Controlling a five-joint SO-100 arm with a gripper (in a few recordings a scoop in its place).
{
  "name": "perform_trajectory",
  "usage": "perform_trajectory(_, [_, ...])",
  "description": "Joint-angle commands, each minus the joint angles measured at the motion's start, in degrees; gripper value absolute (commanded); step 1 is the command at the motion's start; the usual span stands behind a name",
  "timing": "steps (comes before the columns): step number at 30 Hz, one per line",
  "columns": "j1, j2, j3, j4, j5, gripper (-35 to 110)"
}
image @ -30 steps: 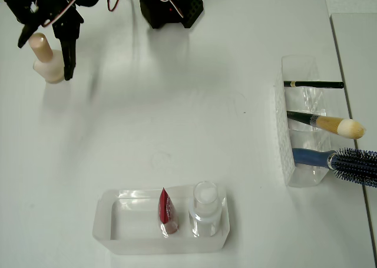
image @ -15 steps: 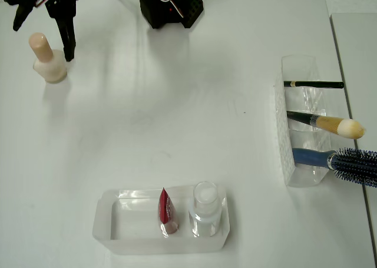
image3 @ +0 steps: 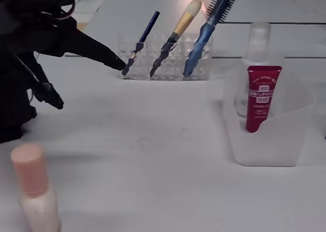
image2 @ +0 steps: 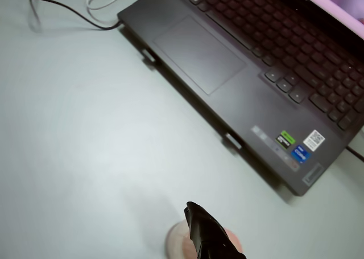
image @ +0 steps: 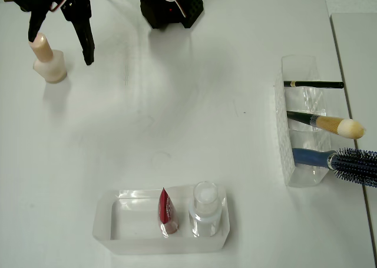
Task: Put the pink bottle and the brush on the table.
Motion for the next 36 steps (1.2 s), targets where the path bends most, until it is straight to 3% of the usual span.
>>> perform_trajectory(1, [-2.8,2.2,-3.2,1.2,0.4,61])
perform_trajectory(20, [-29.3,0.4,-5.0,2.4,1.1,61])
perform_trajectory(36, [-54.7,-9.3,-5.4,-13.9,1.1,60])
